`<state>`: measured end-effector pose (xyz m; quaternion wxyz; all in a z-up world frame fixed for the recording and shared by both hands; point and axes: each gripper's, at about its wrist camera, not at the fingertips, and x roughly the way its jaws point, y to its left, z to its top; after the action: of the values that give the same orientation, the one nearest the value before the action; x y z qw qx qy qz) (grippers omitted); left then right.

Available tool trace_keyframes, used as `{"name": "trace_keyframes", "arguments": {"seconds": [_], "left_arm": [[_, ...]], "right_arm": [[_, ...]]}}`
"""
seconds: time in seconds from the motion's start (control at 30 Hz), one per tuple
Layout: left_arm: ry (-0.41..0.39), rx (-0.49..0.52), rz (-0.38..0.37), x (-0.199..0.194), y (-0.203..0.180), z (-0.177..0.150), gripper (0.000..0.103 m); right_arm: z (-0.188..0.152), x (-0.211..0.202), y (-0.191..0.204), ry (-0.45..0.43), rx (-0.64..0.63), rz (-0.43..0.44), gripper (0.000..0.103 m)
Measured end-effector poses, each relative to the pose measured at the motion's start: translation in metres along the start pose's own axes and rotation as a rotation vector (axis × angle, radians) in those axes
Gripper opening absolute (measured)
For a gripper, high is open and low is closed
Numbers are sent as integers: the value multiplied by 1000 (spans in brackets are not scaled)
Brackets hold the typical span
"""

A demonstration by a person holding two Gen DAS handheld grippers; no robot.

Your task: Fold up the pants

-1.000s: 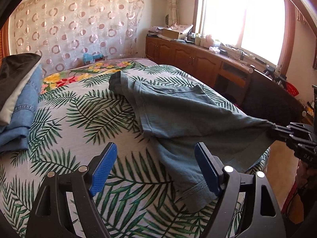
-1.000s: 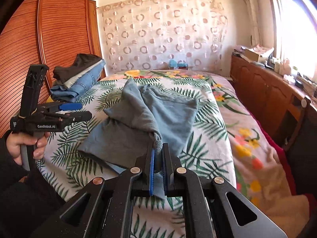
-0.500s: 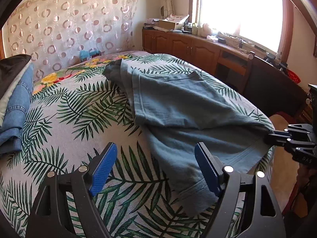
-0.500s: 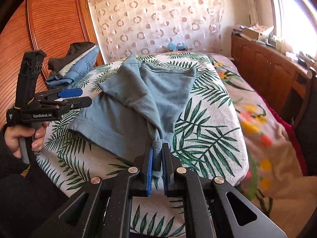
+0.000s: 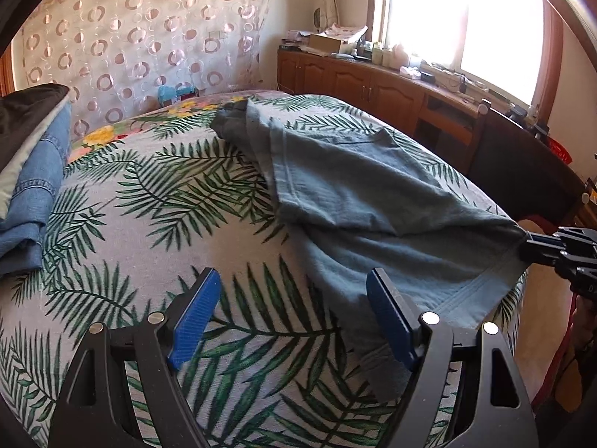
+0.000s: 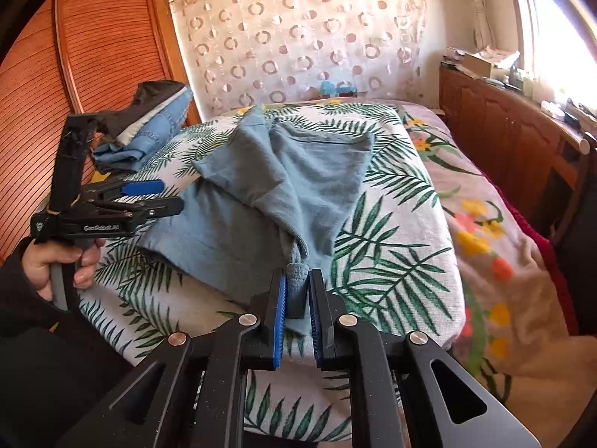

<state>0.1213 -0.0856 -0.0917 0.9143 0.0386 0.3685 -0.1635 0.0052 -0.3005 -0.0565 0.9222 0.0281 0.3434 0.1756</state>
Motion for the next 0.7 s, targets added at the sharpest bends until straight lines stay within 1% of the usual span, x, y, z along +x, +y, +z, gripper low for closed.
{"name": "trace_keyframes", "arguments": {"seconds": [0.2, 0.27, 0.47, 0.53, 0.57, 0.63, 0.7], "left_arm": [[-75, -50, 29, -20, 22, 0, 81], [-96, -64, 39, -27, 28, 0, 81], [-133, -90, 63, -38, 42, -1, 81], [-140, -96, 73, -38, 45, -2, 81], [-144, -100, 81, -37, 47, -3, 81], [-150, -111, 85, -36, 51, -3, 81], [-170, -125, 88, -38, 55, -5, 81]], "right_arm": [[9, -9, -2, -36, -2, -19, 16], [15, -12, -1, -53, -5, -26, 25], [29, -8, 11, -86, -31, -20, 36], [35, 0, 18, -88, -53, -12, 40], [38, 4, 22, -89, -66, -6, 45], [45, 15, 29, -89, -93, 7, 50], [52, 30, 36, -88, -118, 21, 53]]}}
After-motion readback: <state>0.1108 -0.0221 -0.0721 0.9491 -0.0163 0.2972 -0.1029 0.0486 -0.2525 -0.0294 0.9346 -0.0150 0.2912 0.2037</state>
